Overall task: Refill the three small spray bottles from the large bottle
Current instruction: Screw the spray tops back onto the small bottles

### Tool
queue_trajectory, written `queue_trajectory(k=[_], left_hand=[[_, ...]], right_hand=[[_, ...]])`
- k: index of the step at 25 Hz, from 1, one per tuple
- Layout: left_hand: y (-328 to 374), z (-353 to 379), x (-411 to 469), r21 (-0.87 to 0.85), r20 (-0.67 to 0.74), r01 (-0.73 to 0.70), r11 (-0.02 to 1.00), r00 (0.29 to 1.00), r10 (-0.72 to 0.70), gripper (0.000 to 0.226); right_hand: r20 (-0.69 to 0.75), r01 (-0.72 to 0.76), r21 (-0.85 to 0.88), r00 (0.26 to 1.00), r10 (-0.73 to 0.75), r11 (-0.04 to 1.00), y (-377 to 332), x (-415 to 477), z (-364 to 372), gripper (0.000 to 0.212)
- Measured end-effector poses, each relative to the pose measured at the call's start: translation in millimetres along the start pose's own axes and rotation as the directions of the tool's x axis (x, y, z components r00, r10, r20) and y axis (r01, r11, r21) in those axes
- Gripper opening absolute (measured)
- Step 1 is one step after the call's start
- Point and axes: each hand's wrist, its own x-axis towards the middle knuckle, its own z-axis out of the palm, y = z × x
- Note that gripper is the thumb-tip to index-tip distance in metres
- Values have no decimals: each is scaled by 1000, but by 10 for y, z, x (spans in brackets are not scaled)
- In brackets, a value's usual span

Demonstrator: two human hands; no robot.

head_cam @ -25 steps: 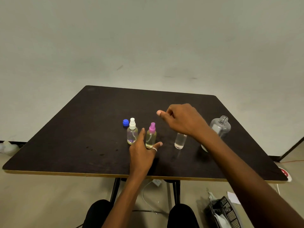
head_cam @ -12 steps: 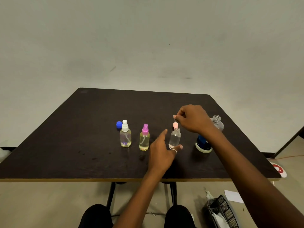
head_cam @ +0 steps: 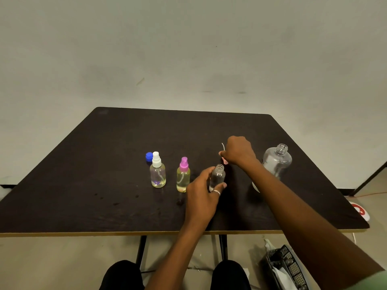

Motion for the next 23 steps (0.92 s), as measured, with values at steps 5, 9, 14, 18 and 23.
queue_trajectory(k=[5, 9, 14, 18, 23], left_hand=[[-37, -10, -23, -29, -28, -19, 999, 999, 18, 49], [-67, -22, -23, -15, -67, -20, 1000, 998, 19, 49], [-65, -40, -17, -33, -74, 9, 999, 997, -11, 50], [-41, -55, -13, -8, -78, 27, 1000, 997, -28, 51], [-16, -68, -11, -15, -66, 39, 999, 997, -40, 53]], right_hand=[[17, -16, -40, 1000, 17, 999, 21, 58, 205, 28], [35, 56, -3, 998, -56, 998, 2, 33, 206, 19], [20, 220, 127, 974, -224, 967, -106, -180, -249, 23], [13, 369, 100, 928, -372, 924, -200, -445, -873, 22], [52, 455, 44, 888, -457, 890, -278, -685, -1422, 22]])
